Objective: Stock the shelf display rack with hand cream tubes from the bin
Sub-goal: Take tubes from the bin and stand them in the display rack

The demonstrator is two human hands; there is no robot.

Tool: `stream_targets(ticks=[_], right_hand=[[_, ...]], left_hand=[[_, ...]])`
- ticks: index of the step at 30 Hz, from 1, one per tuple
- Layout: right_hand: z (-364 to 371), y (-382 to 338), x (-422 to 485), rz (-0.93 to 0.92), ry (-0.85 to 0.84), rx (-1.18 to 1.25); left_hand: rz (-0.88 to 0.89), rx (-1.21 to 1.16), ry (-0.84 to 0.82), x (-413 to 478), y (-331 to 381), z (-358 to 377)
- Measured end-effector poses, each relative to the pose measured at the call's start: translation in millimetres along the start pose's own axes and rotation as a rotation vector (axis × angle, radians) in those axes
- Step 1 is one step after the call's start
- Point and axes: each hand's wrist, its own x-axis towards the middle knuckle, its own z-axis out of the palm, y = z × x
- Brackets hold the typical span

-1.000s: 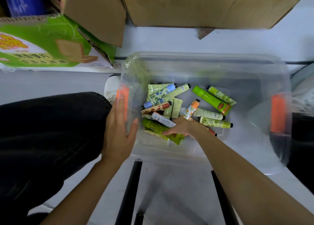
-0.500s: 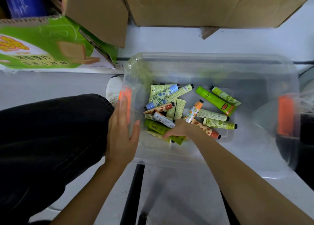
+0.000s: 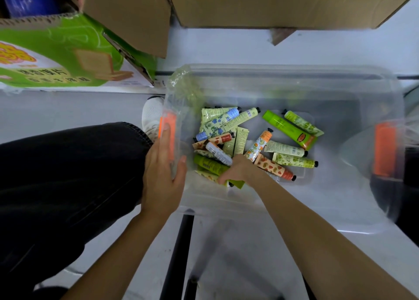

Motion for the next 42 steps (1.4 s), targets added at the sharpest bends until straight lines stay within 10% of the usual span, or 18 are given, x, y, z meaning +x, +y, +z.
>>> stream_targets(ticks=[12,18,29,42], right_hand=[[-75,10,-140,-0.128,-0.063,0.614],[-98,-14,-238,-0.364,-0.069,0.953],[-128,-50,-325,-0.642,0.329,0.496],[-160,-78,-377,-0.808,0.735,0.507]], left_hand=[[-0.272,-0.323,0.199,-5,79,-36],[-0.489,-1.308,-0.522,19,159,-55],[-0.447,-1.332,-0.497,57,258,-114],[-0.379,-1.572,-0.585,67,306,-173]])
